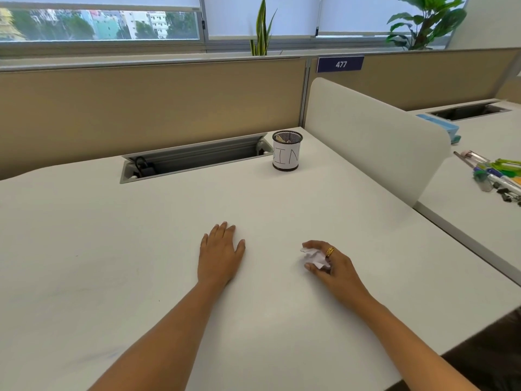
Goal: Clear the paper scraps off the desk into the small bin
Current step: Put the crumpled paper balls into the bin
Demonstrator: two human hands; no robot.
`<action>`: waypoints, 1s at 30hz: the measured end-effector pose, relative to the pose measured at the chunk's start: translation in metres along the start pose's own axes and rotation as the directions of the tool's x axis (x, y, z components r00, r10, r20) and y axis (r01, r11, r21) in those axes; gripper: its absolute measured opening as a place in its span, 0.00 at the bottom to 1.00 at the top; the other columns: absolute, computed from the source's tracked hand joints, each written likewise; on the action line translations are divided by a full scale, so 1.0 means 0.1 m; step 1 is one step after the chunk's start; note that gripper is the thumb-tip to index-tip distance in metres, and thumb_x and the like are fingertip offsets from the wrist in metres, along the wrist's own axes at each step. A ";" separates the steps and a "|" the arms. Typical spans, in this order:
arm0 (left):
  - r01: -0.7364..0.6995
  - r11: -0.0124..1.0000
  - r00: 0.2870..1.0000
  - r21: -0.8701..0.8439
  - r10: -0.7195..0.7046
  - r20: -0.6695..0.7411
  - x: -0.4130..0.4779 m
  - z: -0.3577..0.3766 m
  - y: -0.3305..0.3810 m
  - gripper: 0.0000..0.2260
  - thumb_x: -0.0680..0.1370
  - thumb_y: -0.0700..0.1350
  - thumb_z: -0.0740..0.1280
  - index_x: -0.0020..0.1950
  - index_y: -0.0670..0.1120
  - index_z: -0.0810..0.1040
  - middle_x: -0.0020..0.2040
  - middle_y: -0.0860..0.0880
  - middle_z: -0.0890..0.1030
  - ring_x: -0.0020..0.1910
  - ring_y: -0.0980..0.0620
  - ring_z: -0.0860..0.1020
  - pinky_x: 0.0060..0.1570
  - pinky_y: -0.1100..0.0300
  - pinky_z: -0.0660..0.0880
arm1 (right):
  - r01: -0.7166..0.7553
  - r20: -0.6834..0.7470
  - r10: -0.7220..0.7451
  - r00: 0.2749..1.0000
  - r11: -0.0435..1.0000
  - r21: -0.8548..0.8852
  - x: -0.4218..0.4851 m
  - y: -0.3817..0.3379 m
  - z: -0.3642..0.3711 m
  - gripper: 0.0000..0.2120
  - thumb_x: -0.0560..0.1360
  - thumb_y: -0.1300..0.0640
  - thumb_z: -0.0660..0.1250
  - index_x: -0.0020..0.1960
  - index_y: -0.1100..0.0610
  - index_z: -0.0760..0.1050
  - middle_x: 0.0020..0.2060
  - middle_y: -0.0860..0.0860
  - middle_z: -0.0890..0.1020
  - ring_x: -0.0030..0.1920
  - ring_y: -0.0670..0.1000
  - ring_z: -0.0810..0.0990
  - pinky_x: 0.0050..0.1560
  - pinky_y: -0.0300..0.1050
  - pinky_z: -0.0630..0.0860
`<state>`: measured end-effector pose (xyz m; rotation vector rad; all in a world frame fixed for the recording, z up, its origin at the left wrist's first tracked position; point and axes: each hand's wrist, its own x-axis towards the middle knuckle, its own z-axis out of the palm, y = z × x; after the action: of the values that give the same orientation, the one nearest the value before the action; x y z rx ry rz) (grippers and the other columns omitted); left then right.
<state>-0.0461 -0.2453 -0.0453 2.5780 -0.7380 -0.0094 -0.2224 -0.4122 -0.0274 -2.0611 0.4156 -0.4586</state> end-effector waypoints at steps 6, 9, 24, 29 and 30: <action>0.024 1.000 1.000 0.008 -0.024 -0.019 0.05 0.02 0.02 0.21 0.79 0.52 0.56 0.71 0.46 0.63 0.75 0.49 0.61 0.75 0.51 0.56 0.75 0.51 0.50 | 0.006 -0.047 -0.004 0.999 0.998 0.061 0.19 -0.03 0.04 0.10 0.76 0.68 0.64 0.53 0.56 0.74 0.49 0.45 0.80 0.47 0.39 0.78 0.46 0.29 0.73; 0.050 0.999 0.999 0.018 -0.050 0.010 0.13 0.02 0.08 0.21 0.79 0.51 0.57 0.70 0.46 0.64 0.75 0.47 0.61 0.75 0.51 0.55 0.74 0.48 0.50 | -0.028 -0.045 0.033 0.998 0.993 0.113 0.36 -0.05 0.07 0.09 0.76 0.70 0.60 0.54 0.63 0.75 0.52 0.47 0.78 0.48 0.44 0.76 0.52 0.44 0.75; 0.118 0.992 0.991 0.043 -0.120 0.063 0.72 -0.02 0.02 0.23 0.79 0.53 0.56 0.72 0.47 0.59 0.75 0.48 0.59 0.75 0.51 0.54 0.73 0.43 0.48 | -0.121 -0.188 0.135 0.973 0.989 0.085 1.69 -0.20 -0.13 0.16 0.78 0.66 0.54 0.64 0.65 0.72 0.61 0.57 0.66 0.47 0.51 0.76 0.50 0.42 0.74; 0.140 0.989 0.989 0.051 -0.143 0.039 0.94 0.00 -0.04 0.22 0.79 0.54 0.56 0.71 0.48 0.60 0.75 0.49 0.59 0.75 0.53 0.54 0.73 0.42 0.48 | -0.076 -0.292 0.078 0.953 0.997 0.020 2.17 -0.28 -0.23 0.17 0.77 0.63 0.62 0.65 0.62 0.71 0.62 0.59 0.75 0.57 0.56 0.76 0.53 0.41 0.71; 0.144 0.988 0.989 0.056 -0.146 0.035 0.98 0.00 -0.05 0.22 0.79 0.54 0.55 0.71 0.48 0.61 0.75 0.49 0.59 0.75 0.53 0.54 0.73 0.42 0.48 | -0.056 -0.327 0.062 0.943 0.998 0.027 2.26 -0.30 -0.25 0.17 0.76 0.62 0.64 0.64 0.61 0.72 0.59 0.59 0.77 0.56 0.55 0.77 0.50 0.37 0.71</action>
<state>0.0409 -0.2907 -0.0363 2.6845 -0.5703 -0.0868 -0.0337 -0.5210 0.0453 -1.9518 0.6668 -0.7706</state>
